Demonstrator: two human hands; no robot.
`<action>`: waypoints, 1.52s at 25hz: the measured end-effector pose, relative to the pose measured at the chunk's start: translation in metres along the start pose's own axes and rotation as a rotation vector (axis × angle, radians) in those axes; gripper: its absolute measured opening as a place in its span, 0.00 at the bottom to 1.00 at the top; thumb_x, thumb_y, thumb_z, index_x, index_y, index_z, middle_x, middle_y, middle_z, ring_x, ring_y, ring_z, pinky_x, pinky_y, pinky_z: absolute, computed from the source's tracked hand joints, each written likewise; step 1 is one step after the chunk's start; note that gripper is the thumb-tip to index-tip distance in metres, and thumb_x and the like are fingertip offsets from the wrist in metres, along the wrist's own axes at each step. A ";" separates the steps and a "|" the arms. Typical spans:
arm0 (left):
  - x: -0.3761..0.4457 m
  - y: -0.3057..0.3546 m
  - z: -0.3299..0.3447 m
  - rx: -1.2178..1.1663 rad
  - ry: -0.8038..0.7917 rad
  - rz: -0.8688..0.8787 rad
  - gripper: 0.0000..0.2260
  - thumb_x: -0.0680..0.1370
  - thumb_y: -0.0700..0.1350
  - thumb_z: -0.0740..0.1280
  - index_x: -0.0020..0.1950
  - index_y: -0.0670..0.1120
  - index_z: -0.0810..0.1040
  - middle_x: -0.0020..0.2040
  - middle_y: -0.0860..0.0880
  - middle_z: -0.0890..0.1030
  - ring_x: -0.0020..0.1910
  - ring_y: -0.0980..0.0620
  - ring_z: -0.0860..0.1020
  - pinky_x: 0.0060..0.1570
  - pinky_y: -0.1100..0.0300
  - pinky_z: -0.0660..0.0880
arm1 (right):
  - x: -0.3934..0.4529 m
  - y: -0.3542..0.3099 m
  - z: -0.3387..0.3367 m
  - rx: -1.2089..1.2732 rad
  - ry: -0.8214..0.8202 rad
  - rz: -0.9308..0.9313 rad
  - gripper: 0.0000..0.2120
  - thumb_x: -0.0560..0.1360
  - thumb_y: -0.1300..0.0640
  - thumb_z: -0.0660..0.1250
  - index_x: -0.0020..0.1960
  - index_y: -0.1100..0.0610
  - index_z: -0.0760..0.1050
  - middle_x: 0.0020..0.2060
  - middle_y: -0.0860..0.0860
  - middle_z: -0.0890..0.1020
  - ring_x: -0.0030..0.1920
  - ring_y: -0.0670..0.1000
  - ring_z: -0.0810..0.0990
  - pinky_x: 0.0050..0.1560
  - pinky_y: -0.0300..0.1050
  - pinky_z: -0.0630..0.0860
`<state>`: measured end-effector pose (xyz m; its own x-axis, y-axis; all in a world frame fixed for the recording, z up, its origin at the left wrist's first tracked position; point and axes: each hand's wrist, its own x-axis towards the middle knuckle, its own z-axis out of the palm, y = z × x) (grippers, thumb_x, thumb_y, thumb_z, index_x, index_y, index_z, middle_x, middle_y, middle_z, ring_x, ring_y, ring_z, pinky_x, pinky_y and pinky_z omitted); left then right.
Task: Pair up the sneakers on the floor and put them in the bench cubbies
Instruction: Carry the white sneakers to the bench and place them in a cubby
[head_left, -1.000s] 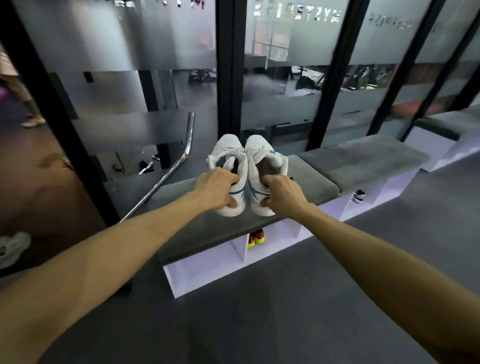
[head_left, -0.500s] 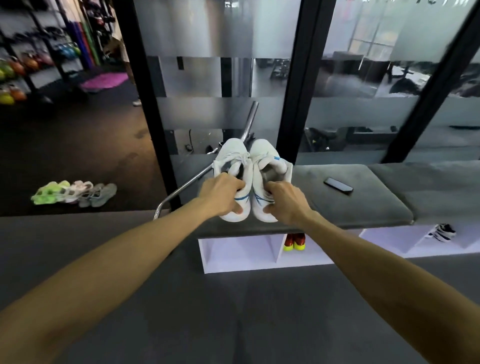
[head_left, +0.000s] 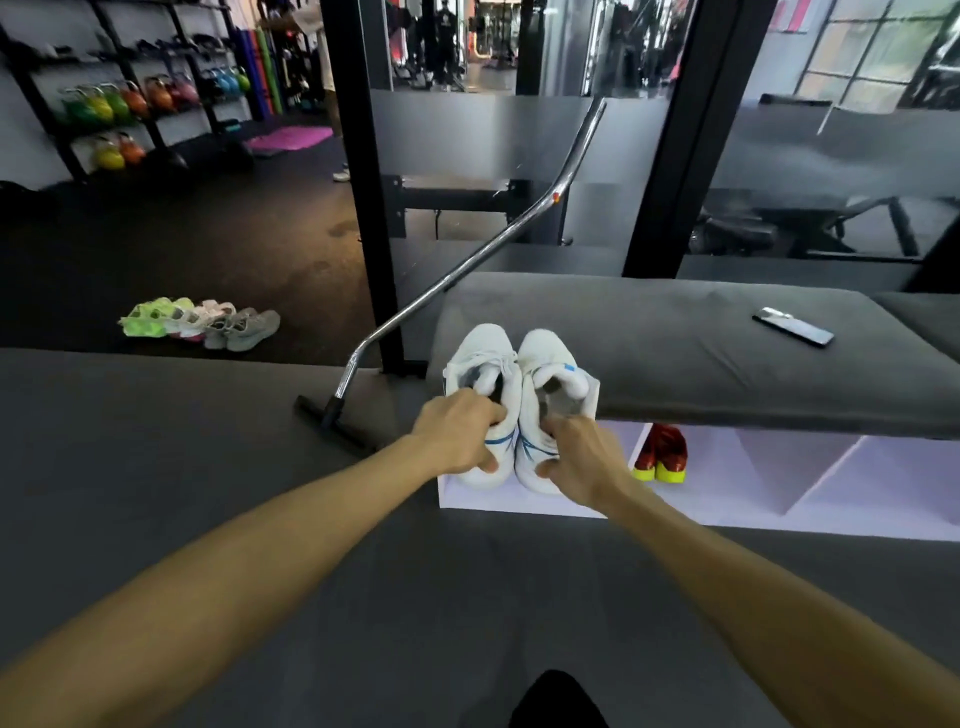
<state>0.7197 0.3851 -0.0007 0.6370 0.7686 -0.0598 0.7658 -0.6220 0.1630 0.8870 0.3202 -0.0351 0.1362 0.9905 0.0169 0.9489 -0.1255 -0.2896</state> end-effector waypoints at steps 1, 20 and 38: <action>0.003 -0.004 0.024 -0.001 -0.005 -0.004 0.20 0.67 0.51 0.78 0.35 0.47 0.66 0.36 0.50 0.72 0.38 0.47 0.72 0.35 0.57 0.67 | 0.001 0.008 0.024 -0.007 -0.005 0.004 0.12 0.69 0.57 0.70 0.50 0.56 0.73 0.47 0.54 0.79 0.46 0.62 0.79 0.42 0.47 0.72; 0.088 -0.083 0.318 -0.007 -0.089 -0.035 0.18 0.69 0.50 0.77 0.38 0.46 0.68 0.40 0.49 0.72 0.38 0.45 0.73 0.36 0.56 0.66 | 0.059 0.092 0.307 0.052 -0.081 0.116 0.10 0.69 0.58 0.70 0.49 0.57 0.74 0.46 0.54 0.82 0.47 0.62 0.79 0.42 0.46 0.70; 0.352 -0.205 0.447 0.065 -0.123 -0.157 0.23 0.72 0.49 0.75 0.65 0.51 0.76 0.62 0.48 0.77 0.60 0.46 0.76 0.55 0.54 0.73 | 0.326 0.171 0.442 -0.055 -0.101 0.056 0.19 0.74 0.58 0.67 0.63 0.54 0.70 0.57 0.55 0.78 0.55 0.59 0.78 0.55 0.46 0.70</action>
<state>0.8262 0.7157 -0.4956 0.5124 0.8351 -0.1999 0.8580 -0.5076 0.0787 0.9676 0.6465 -0.5019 0.1630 0.9820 -0.0952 0.9551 -0.1812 -0.2346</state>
